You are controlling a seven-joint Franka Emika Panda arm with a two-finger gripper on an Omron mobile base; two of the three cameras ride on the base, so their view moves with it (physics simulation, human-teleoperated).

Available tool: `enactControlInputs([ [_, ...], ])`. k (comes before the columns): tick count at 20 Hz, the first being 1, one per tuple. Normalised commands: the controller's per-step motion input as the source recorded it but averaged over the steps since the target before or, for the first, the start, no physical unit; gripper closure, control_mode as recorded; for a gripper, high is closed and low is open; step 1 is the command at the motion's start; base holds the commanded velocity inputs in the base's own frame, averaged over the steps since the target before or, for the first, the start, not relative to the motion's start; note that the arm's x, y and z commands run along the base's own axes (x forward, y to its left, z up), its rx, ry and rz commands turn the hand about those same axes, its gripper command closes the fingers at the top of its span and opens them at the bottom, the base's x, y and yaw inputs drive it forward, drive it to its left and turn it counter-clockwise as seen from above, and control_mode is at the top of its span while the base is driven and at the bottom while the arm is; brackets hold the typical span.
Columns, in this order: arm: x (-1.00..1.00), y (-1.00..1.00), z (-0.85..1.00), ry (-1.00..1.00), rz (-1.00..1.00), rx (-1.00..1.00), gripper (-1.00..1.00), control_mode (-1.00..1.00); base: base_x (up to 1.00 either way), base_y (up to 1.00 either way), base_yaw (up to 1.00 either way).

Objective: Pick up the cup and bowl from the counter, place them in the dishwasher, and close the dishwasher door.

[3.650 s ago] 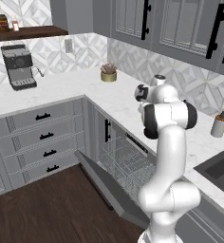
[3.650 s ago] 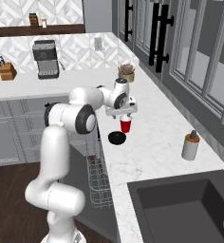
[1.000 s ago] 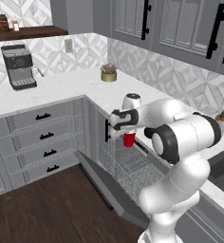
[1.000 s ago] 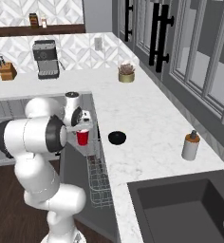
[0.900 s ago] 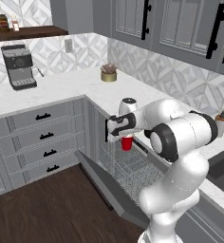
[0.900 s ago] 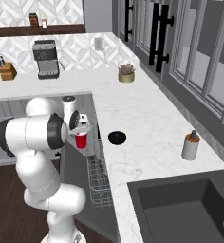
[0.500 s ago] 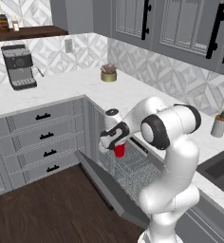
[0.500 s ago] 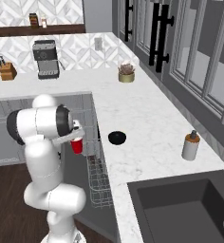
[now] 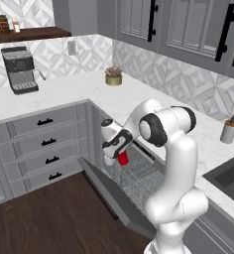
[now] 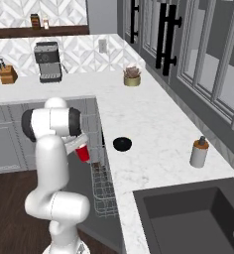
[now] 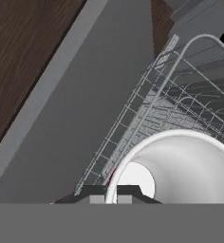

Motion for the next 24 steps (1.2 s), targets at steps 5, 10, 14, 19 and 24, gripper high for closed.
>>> enactControlInputs([
  [5, 0.52, -0.16, -0.27, 0.13, 0.29, -0.14, 1.0, -1.0, 0.0, 0.0, 0.0],
  [10, 0.33, -0.3, -0.33, 0.0, 0.26, -0.01, 1.0, -1.0, 0.0, 0.0, 0.0],
  [14, 0.42, -0.01, -0.67, 0.0, 0.19, -0.08, 1.0, -1.0, 0.0, 0.0, 0.0],
  [19, 0.42, -0.12, -0.67, 0.0, 0.19, -0.08, 1.0, -1.0, 0.0, 0.0, 0.0],
  [24, 0.45, -0.24, -0.55, 0.0, 0.2, -0.04, 1.0, -1.0, 0.0, 0.0, 0.0],
])
